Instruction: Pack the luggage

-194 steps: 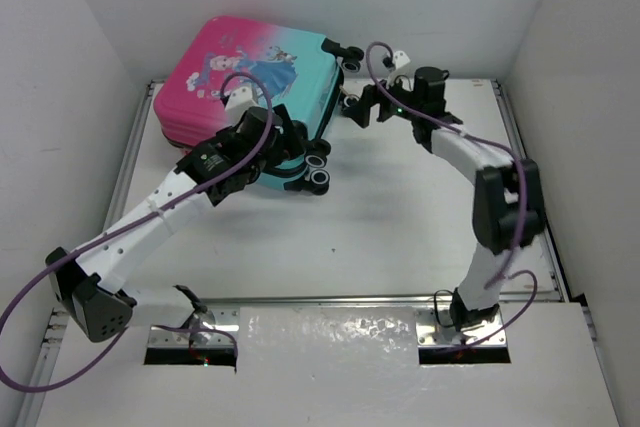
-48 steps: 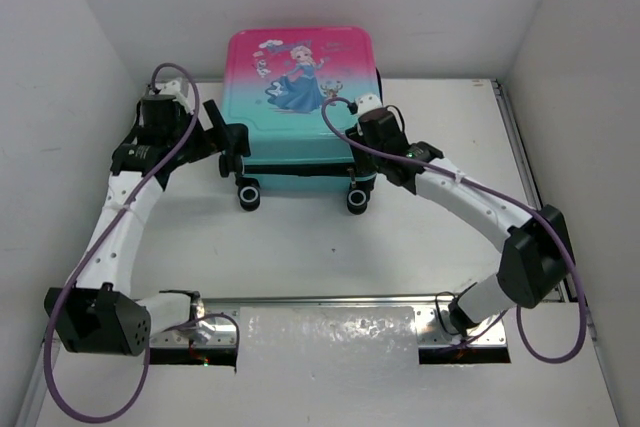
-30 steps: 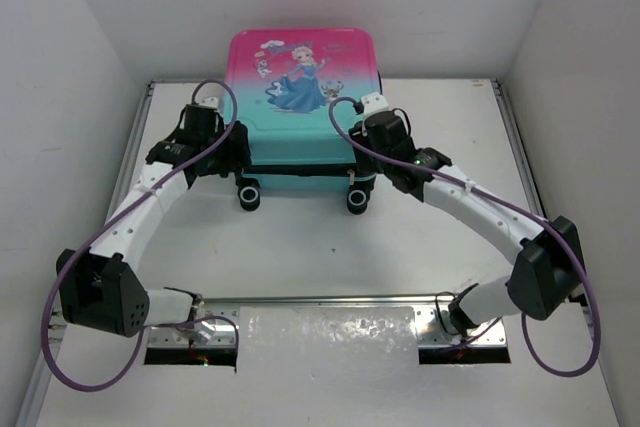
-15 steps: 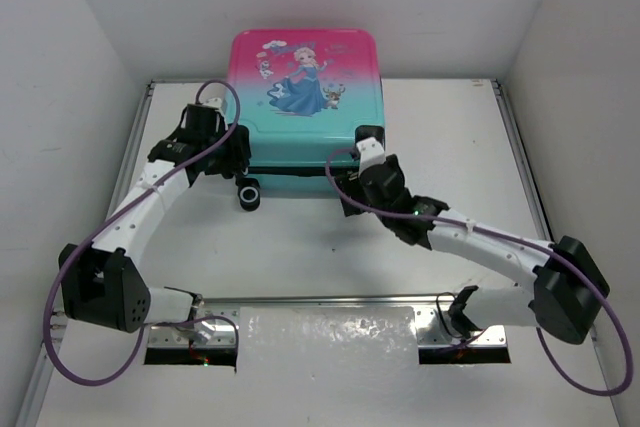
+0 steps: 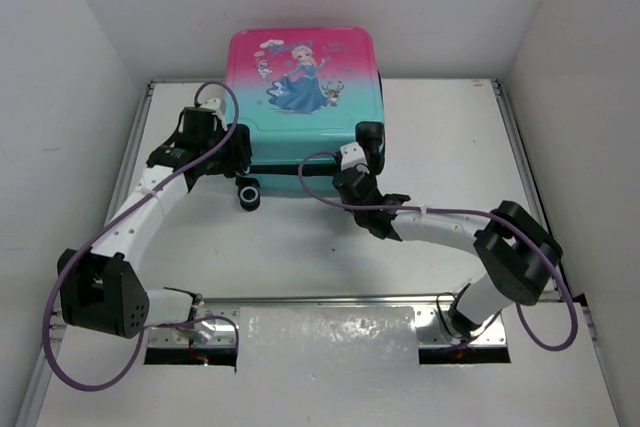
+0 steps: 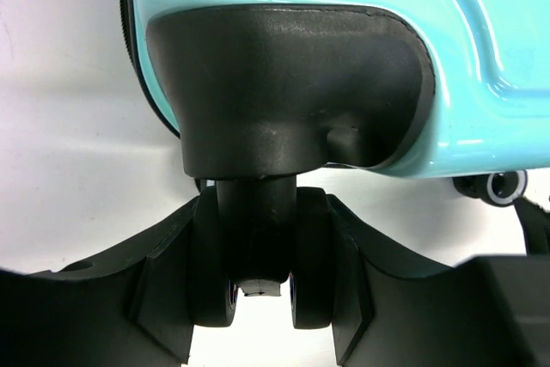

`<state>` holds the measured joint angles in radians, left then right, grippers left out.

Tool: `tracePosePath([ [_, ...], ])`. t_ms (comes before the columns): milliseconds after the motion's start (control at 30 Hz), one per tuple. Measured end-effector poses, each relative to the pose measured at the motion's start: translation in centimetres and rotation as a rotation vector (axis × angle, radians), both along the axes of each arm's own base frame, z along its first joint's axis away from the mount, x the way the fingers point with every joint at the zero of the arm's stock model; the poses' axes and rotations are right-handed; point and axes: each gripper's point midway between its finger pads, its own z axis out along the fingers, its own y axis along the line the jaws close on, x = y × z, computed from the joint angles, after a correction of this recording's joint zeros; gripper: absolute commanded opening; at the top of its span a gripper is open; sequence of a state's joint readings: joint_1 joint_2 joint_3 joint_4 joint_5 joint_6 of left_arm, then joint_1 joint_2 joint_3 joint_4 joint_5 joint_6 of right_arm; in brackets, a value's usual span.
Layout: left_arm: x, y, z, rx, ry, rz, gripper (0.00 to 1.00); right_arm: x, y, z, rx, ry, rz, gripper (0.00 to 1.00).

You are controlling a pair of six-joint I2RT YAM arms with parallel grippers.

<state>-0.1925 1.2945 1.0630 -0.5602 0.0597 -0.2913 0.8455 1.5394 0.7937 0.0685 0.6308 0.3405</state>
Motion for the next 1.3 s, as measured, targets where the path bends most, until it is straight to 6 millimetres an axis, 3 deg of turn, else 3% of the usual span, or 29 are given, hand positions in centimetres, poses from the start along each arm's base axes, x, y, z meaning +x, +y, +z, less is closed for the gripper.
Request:
tracePosePath([
  [33, 0.0, -0.1, 0.0, -0.005, -0.004, 0.0, 0.0, 0.3, -0.2, -0.3, -0.005, 0.0, -0.013, 0.31],
  [167, 0.3, -0.2, 0.2, -0.018, -0.022, 0.001, 0.0, 1.4, -0.9, -0.9, -0.02, -0.003, -0.069, 0.27],
  [333, 0.5, -0.6, 0.4, -0.04, -0.031, 0.001, 0.0, 2.2, -0.9, -1.4, -0.013, -0.002, -0.09, 0.47],
  [467, 0.5, -0.9, 0.3, -0.058, -0.035, -0.007, 0.0, 2.5, -0.2, -1.0, 0.034, -0.013, -0.075, 0.41],
  [533, 0.5, -1.1, 0.3, -0.079, -0.039, -0.021, 0.0, 2.4, -0.2, -0.7, 0.062, -0.022, -0.071, 0.46],
  [600, 0.4, -1.4, 0.4, -0.105, -0.046, -0.036, 0.0, 2.2, -0.3, 0.2, 0.101, -0.04, -0.066, 0.55],
  [633, 0.3, -1.5, 0.4, -0.122, -0.05, -0.042, 0.0, 1.9, -0.3, 1.1, 0.13, -0.053, -0.059, 0.68],
  [767, 0.1, -2.1, 0.6, -0.173, -0.054, -0.052, 0.0, 1.1, -0.5, 5.5, 0.197, -0.072, -0.037, 0.99],
  [967, -0.1, -2.7, 0.6, -0.208, -0.044, -0.058, 0.0, 1.8, 0.6, 10.9, 0.172, -0.05, 0.005, 0.99],
  [1033, -0.1, -2.7, 0.6, -0.21, -0.044, -0.059, 0.0, 2.1, 0.2, 11.7, 0.158, -0.048, 0.005, 0.99],
  [1167, -0.1, -2.7, 0.6, -0.212, -0.042, -0.061, 0.0, 3.8, -2.4, 10.9, 0.084, 0.005, -0.044, 0.99],
  [1300, -0.1, -2.7, 0.6, -0.213, -0.042, -0.062, 0.0, 5.3, -4.9, 8.1, 0.014, 0.092, -0.093, 0.98],
])
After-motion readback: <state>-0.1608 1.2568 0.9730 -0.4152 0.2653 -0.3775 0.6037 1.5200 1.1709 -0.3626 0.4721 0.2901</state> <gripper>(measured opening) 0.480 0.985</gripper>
